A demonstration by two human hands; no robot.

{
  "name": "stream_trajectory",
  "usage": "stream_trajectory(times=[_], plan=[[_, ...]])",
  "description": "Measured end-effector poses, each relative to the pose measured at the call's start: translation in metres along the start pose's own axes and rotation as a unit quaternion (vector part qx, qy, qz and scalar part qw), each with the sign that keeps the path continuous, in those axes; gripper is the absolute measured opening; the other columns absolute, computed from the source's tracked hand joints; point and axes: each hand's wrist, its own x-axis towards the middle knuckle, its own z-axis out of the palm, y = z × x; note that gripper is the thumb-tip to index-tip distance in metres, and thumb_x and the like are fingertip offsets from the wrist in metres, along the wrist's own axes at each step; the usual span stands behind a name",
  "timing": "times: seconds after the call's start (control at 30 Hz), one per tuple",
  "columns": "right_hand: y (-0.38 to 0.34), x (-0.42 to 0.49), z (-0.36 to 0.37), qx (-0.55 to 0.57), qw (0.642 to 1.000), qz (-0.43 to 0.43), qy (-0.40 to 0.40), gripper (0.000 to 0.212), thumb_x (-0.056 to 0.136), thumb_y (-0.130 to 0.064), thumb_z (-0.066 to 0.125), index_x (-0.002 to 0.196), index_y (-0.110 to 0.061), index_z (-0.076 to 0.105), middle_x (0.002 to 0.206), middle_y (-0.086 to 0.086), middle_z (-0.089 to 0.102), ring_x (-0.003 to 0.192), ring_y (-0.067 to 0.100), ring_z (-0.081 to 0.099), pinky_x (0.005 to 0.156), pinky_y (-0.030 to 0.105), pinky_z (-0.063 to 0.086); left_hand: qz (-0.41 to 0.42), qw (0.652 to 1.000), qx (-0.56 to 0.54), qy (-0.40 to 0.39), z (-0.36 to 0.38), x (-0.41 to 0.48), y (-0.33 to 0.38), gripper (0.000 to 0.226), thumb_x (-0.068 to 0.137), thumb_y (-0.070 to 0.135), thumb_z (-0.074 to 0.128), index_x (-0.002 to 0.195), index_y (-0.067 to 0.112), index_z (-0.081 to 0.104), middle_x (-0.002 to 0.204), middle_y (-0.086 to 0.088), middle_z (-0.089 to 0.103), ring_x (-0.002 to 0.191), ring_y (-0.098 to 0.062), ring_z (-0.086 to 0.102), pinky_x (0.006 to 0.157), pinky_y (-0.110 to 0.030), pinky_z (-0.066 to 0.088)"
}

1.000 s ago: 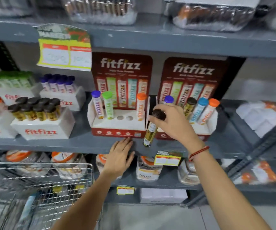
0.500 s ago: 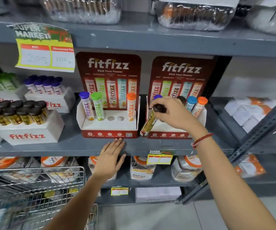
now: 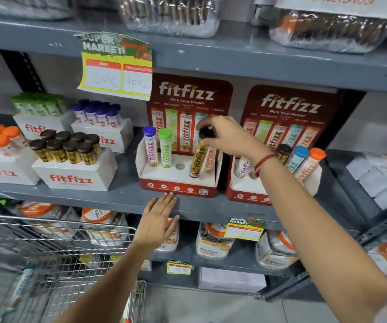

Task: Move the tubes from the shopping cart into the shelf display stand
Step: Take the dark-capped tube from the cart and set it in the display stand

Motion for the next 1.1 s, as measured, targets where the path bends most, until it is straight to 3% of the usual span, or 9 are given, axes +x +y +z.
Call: stream_trajectory(times=[0.07,0.27,0.37,0.77,0.9,1.1], plan=[[-0.005,0.015,0.004,0.004,1.000,0.004,-0.010,0.039,0.086,-0.012,0.063,0.124,-0.016,0.057,0.130,0.010,0.057,0.126,0.027,0.047,0.102,0.035,0.041,-0.006,1.000,0.010,-0.002,-0.002,-0.003,-0.005,0.065,0.098,0.047,0.017,0.128,0.002,0.053,0.133,-0.014,0.053,0.126,-0.025,0.045,0.104,-0.042,0.026],[-0.023,0.044,0.012,-0.013,1.000,-0.008,-0.026,0.040,0.089,-0.006,0.059,0.128,-0.009,0.054,0.133,0.010,0.056,0.127,0.026,0.049,0.097,0.025,0.038,0.006,1.000,0.021,-0.011,-0.003,-0.004,-0.012,0.061,0.098,0.045,0.021,0.132,0.003,0.049,0.137,-0.012,0.050,0.128,-0.024,0.042,0.108,-0.037,0.019],[-0.024,0.052,0.019,-0.018,0.999,-0.010,-0.036,0.042,0.088,-0.006,0.061,0.129,-0.009,0.054,0.134,0.011,0.056,0.126,0.026,0.049,0.101,0.030,0.039,0.009,1.000,0.028,-0.008,-0.001,-0.004,-0.014,0.056,0.095,0.042,0.031,0.133,0.004,0.049,0.137,-0.012,0.049,0.129,-0.023,0.041,0.108,-0.036,0.019],[-0.012,0.065,0.025,-0.033,0.998,0.013,-0.060,0.044,0.083,-0.006,0.067,0.125,-0.011,0.057,0.135,0.012,0.053,0.127,0.032,0.045,0.106,0.039,0.036,0.014,1.000,0.024,0.002,-0.001,-0.005,-0.015,0.057,0.095,0.043,0.032,0.135,0.005,0.046,0.139,-0.010,0.047,0.131,-0.023,0.038,0.109,-0.040,0.023],[-0.015,0.059,0.036,-0.029,0.997,-0.003,-0.066,0.045,0.085,-0.006,0.065,0.129,-0.007,0.054,0.135,0.013,0.052,0.128,0.027,0.045,0.101,0.032,0.038,0.012,1.000,0.020,0.000,-0.002,-0.005,-0.015,0.057,0.095,0.044,0.032,0.136,0.006,0.045,0.140,-0.010,0.046,0.131,-0.022,0.037,0.110,-0.036,0.018],[-0.016,0.062,0.042,-0.019,0.997,0.014,-0.072,0.050,0.086,-0.013,0.065,0.134,-0.012,0.050,0.140,0.014,0.046,0.129,0.029,0.044,0.105,0.035,0.035,0.014,1.000,0.019,-0.004,-0.005,-0.006,-0.013,0.058,0.095,0.044,0.031,0.134,0.005,0.047,0.138,-0.011,0.049,0.129,-0.024,0.040,0.108,-0.044,0.022]])
